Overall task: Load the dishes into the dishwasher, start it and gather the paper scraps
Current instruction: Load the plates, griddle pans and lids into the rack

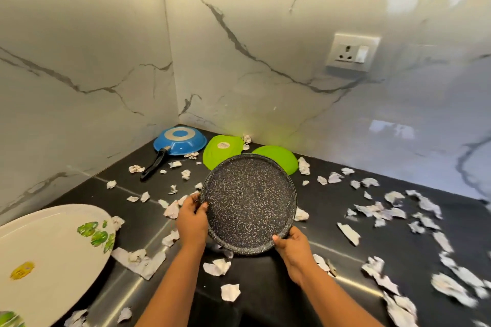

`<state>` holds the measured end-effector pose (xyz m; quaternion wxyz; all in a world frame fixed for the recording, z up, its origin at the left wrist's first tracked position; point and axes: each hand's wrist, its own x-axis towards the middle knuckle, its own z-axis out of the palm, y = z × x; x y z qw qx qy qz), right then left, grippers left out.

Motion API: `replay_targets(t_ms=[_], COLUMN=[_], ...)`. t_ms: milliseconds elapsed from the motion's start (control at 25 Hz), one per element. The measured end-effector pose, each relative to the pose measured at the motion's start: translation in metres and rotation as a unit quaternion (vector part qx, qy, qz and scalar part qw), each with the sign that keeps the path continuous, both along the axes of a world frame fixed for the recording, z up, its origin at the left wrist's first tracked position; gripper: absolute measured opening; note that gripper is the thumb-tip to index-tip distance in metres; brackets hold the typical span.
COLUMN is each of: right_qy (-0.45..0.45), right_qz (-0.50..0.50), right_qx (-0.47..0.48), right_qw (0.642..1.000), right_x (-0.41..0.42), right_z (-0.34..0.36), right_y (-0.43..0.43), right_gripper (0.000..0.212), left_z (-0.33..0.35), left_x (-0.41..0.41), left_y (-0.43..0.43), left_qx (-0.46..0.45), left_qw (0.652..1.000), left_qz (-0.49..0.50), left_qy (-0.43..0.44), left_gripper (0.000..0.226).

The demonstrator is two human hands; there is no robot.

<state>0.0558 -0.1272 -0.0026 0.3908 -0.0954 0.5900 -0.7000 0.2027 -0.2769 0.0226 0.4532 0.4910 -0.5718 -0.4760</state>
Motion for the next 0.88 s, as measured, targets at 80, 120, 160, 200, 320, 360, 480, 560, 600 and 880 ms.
replay_targets(t_ms=[80, 120, 160, 200, 320, 360, 480, 560, 600, 880], right_qy=[-0.003, -0.004, -0.007, -0.011, -0.018, -0.017, -0.009, -0.001, -0.003, -0.014], right_qz=[-0.035, -0.05, -0.066, -0.078, -0.116, -0.131, -0.182, -0.228, -0.252, -0.411], right_qx=[0.007, 0.013, 0.017, 0.02, 0.018, 0.014, 0.026, 0.042, 0.042, 0.07], right_qw=[0.999, 0.999, 0.998, 0.997, 0.993, 0.991, 0.983, 0.973, 0.967, 0.909], right_x=[-0.008, -0.012, -0.017, -0.022, -0.04, -0.046, -0.064, -0.074, -0.078, -0.083], right_z=[0.002, 0.002, 0.002, 0.002, 0.009, 0.013, 0.018, 0.022, 0.024, 0.018], right_y=[0.02, 0.03, 0.042, 0.053, 0.092, 0.108, 0.164, 0.208, 0.231, 0.411], right_gripper=[0.034, 0.034, 0.033, 0.032, 0.032, 0.031, 0.028, 0.025, 0.024, 0.022], left_z=[0.011, 0.015, 0.018, 0.019, 0.027, 0.029, 0.029, 0.029, 0.029, 0.017], left_x=[-0.018, -0.026, -0.036, -0.044, -0.073, -0.085, -0.121, -0.145, -0.157, -0.216], left_y=[0.015, 0.022, 0.031, 0.039, 0.07, 0.084, 0.129, 0.166, 0.185, 0.346], left_qx=[-0.001, -0.001, -0.002, -0.002, 0.005, 0.007, 0.02, 0.034, 0.039, 0.046], left_qw=[0.999, 0.998, 0.997, 0.996, 0.991, 0.988, 0.979, 0.969, 0.964, 0.911], left_qz=[-0.043, -0.059, -0.073, -0.085, -0.122, -0.136, -0.19, -0.236, -0.255, -0.41], left_qy=[0.019, 0.027, 0.03, 0.034, 0.06, 0.068, 0.073, 0.07, 0.066, 0.012], left_gripper=[0.022, 0.023, 0.024, 0.026, 0.026, 0.026, 0.026, 0.026, 0.026, 0.029])
